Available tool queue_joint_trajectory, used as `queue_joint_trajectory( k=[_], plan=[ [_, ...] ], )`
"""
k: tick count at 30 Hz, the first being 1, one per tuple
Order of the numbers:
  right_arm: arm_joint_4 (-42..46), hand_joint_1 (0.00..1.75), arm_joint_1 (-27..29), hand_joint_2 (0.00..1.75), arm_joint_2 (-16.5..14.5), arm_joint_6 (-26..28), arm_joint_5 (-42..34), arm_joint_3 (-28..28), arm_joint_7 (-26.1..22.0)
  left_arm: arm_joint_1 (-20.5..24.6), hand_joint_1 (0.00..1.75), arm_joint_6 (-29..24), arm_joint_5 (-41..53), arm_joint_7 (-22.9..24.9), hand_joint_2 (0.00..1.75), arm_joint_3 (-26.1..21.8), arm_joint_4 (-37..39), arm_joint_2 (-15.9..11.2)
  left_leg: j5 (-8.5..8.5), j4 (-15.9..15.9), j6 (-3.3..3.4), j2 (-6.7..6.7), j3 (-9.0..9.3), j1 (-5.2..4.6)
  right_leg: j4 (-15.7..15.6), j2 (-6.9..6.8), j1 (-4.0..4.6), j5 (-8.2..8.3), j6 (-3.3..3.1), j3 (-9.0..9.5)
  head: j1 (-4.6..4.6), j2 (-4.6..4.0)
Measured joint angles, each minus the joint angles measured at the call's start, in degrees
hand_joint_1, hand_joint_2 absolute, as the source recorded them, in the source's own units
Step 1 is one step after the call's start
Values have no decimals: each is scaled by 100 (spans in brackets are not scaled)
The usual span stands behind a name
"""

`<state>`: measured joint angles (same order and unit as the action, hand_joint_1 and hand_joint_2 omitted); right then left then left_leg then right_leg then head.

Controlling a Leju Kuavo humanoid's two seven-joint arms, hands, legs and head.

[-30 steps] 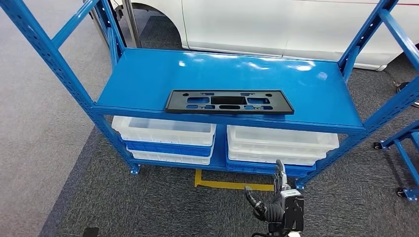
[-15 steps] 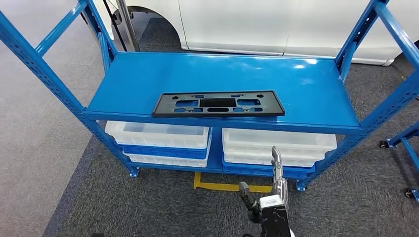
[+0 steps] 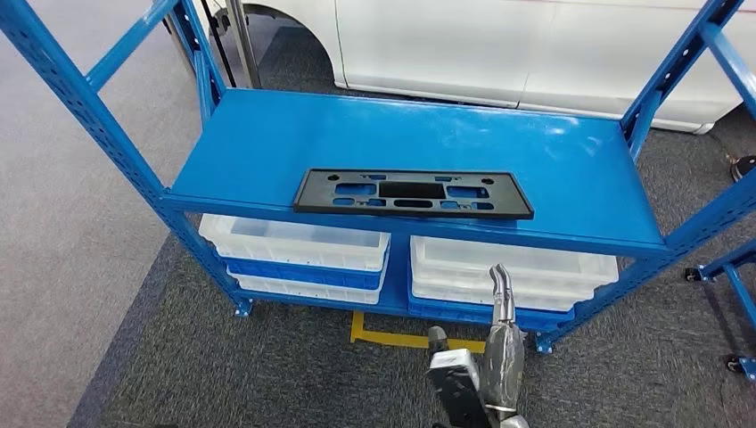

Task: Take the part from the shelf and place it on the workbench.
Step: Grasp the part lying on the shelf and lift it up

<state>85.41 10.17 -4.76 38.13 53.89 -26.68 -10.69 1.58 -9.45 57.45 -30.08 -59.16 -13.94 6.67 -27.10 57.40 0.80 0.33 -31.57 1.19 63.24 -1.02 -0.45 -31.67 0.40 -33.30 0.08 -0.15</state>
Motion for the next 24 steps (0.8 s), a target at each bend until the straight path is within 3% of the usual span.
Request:
queue_joint_trajectory(
  k=[2, 3, 4, 5, 7, 9, 11, 14, 17, 19, 20, 21, 22, 24],
  plan=[
    [-74, 0, -12, 175, 36, 120, 1277, 20, 590, 17, 0, 29, 98, 32, 0, -1, 0, -7, 2, -7, 30, -8, 7, -9, 708, 50, -12, -330, 21, -354, -1, 0],
    [-115, 0, -10, 175, 55, 138, 1785, 45, 826, 23, 0, 39, 141, 45, 0, -1, 0, -15, -3, -4, 37, -17, 9, -14, 1009, 59, -15, -415, 28, -521, 0, 0],
    [-153, 0, -7, 175, 69, 142, 2210, 84, 1012, 26, 0, 45, 181, 56, 0, -1, 0, -25, -11, 2, 40, -28, 15, -18, 1148, 63, -18, -394, 29, -613, -1, 0],
    [-187, 0, -3, 175, 78, 144, 2569, 131, 1165, 29, 0, 48, 219, 68, 0, -1, 0, -35, -21, 9, 38, -42, 24, -19, 1064, 66, -19, -258, 22, -594, 0, 0],
    [-246, 0, -8, 175, 86, 146, 3132, 236, 1414, 42, 0, 52, 285, 91, 0, -2, 0, -49, -52, 30, 17, -72, 49, -19, 380, 79, -19, 161, -17, -292, 0, 0],
    [-288, 0, -24, 175, 100, 149, 3435, 332, 1591, 58, 0, 57, 328, 105, 0, -3, 0, -65, -82, 62, -25, -96, 51, -35, -209, 99, 1, 376, -63, -27, -1, 0],
    [-316, 0, -42, 175, 127, 153, 3547, 390, 1725, 65, 0, 69, 351, 121, 0, -4, 0, -86, -90, 66, -77, -106, 40, -49, -329, 111, 28, 372, -86, 16, -2, 0],
    [-361, 0, -118, 175, 190, 157, 3584, 397, 1967, 77, 0, 104, 380, 146, 0, -5, 2, -109, -179, 155, -163, -92, 14, -37, -397, 104, -7, 405, -165, 41, -3, 0],
    [-425, 0, -263, 175, 311, 162, 3591, 278, 2344, 92, 0, 141, 424, 183, 0, -7, 5, -158, -625, 986, -231, -70, -372, -20, -434, 81, -29, 418, -236, 61, -4, 0],
    [-491, 0, -356, 175, 438, 163, 3594, 113, 2594, 93, 0, 158, 454, 205, 0, -16, 6, -183, -763, 1501, -267, -69, -641, -5, -430, 72, -28, 412, -245, 64, -4, 0],
    [-538, 0, -425, 175, 519, 163, 3595, -7, 2748, 94, 0, 166, 475, 212, 0, -23, 7, -189, -677, 1495, -280, -67, -656, 5, -425, 72, -30, 407, -245, 66, -4, 0],
    [-589, 0, -518, 175, 592, 163, 3596, -139, 2911, 98, 0, 171, 494, 213, 0, -28, 8, -194, -495, 1279, -287, -62, -571, 18, -416, 76, -33, 400, -239, 70, -4, 0],
    [-646, 0, -628, 175, 667, 163, 3596, -294, 3088, 108, 0, 176, 513, 210, 0, -32, 8, -202, -279, 919, -288, -51, -413, 29, -404, 82, -36, 389, -224, 75, -4, 0],
    [-758, 0, -818, 175, 798, 163, 3597, -641, 3385, 148, 0, 193, 547, 202, 0, -34, 11, -218, -46, 301, -260, -35, -132, 21, -373, 89, -19, 366, -173, 73, -3, 0]
  ],
)
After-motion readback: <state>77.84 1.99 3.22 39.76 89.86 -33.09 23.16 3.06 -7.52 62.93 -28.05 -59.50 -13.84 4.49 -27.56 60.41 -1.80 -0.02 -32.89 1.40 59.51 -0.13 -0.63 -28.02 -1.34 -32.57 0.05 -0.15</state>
